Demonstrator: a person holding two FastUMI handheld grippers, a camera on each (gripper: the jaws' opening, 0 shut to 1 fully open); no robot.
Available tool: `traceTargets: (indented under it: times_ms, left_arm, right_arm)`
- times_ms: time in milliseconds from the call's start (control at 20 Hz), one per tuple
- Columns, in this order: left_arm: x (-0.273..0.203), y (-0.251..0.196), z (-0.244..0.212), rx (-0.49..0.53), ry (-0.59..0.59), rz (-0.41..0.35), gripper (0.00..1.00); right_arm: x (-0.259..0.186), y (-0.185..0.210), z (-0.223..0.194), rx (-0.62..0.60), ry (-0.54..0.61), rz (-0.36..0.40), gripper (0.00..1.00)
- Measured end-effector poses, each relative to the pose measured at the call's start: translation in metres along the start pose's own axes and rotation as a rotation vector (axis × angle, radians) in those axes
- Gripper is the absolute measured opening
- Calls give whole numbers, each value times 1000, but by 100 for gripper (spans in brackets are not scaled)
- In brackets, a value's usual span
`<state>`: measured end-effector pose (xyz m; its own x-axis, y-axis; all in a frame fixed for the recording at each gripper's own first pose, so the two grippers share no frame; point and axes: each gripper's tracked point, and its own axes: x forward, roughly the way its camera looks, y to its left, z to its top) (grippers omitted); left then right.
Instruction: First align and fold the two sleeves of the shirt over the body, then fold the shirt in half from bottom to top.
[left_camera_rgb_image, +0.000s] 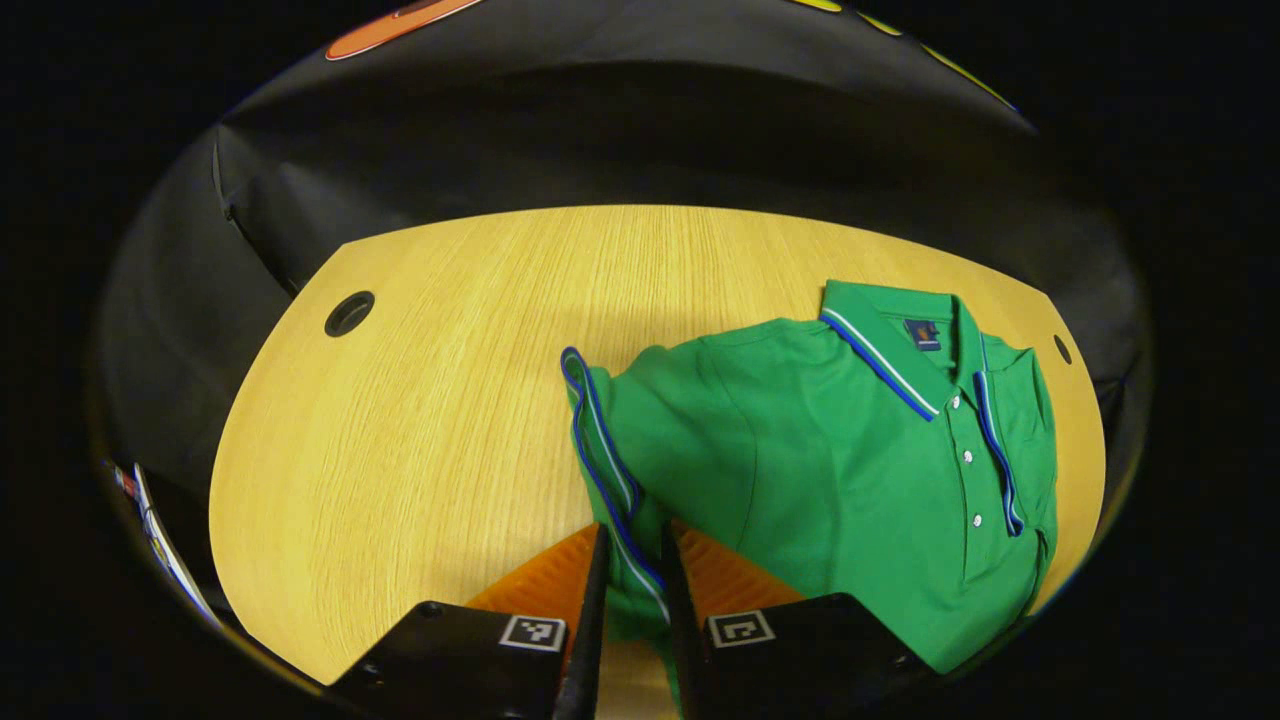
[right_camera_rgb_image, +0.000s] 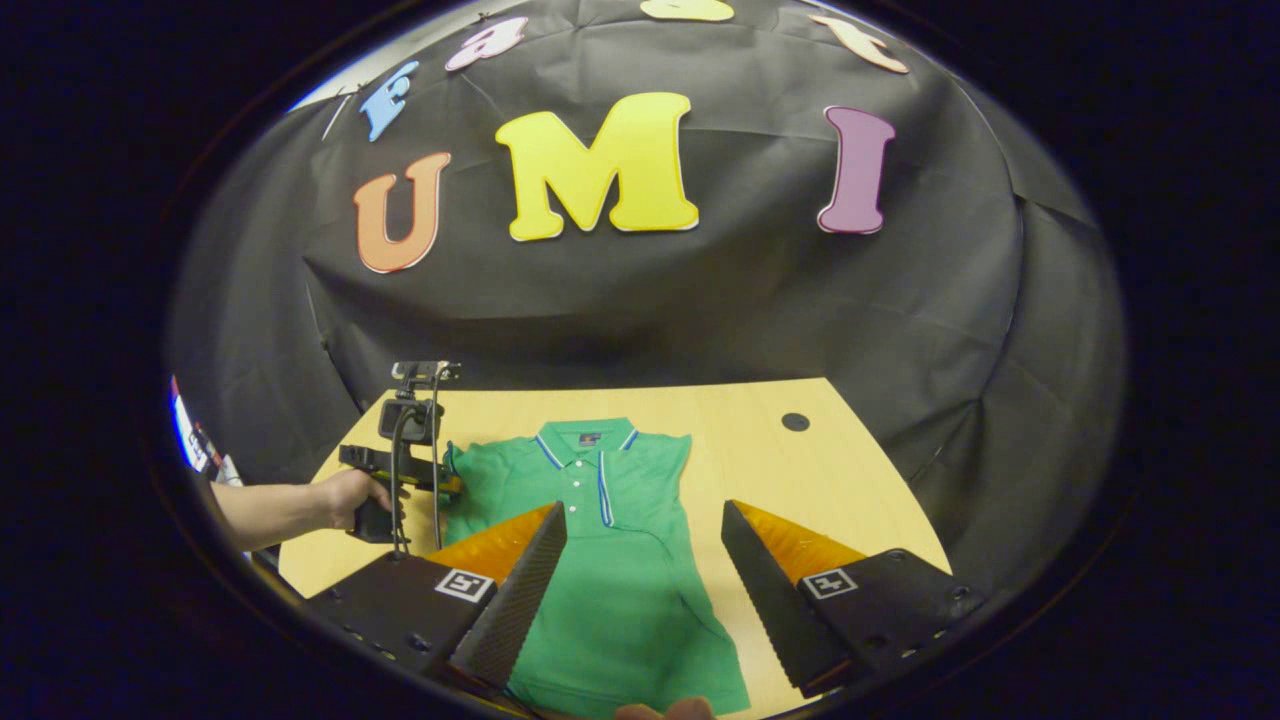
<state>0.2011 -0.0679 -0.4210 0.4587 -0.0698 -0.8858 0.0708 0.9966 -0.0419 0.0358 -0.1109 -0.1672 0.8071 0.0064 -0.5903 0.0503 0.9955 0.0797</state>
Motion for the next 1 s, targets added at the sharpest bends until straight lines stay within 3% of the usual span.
traceTargets:
  times_ms: [50, 100, 200, 500, 700, 950, 1000]
  left_arm:
    - [0, 1, 0, 6, 0, 9, 38]
    - [0, 4, -1, 6, 4, 21, 23]
    - [-9, 2, -1, -8, 6, 1, 7]
    - [-49, -14, 30, -17, -84, -32, 6]
    - [-77, -69, 55, 2, -130, -111, 6]
    - [-89, -155, 55, 15, -103, -223, 6]
    - [-92, -162, 52, 24, -92, -224, 13]
  right_arm:
    - [-1, 1, 0, -4, 1, 2, 96]
    - [0, 2, 0, -9, 0, 3, 96]
    - [0, 3, 2, -11, -6, 7, 96]
    - [-5, -11, 6, 22, -23, -22, 96]
    - [-15, -20, 10, 25, -48, -36, 96]
    - [-35, -30, 14, 26, -74, -51, 96]
    - [-36, -33, 12, 27, -76, -57, 92]
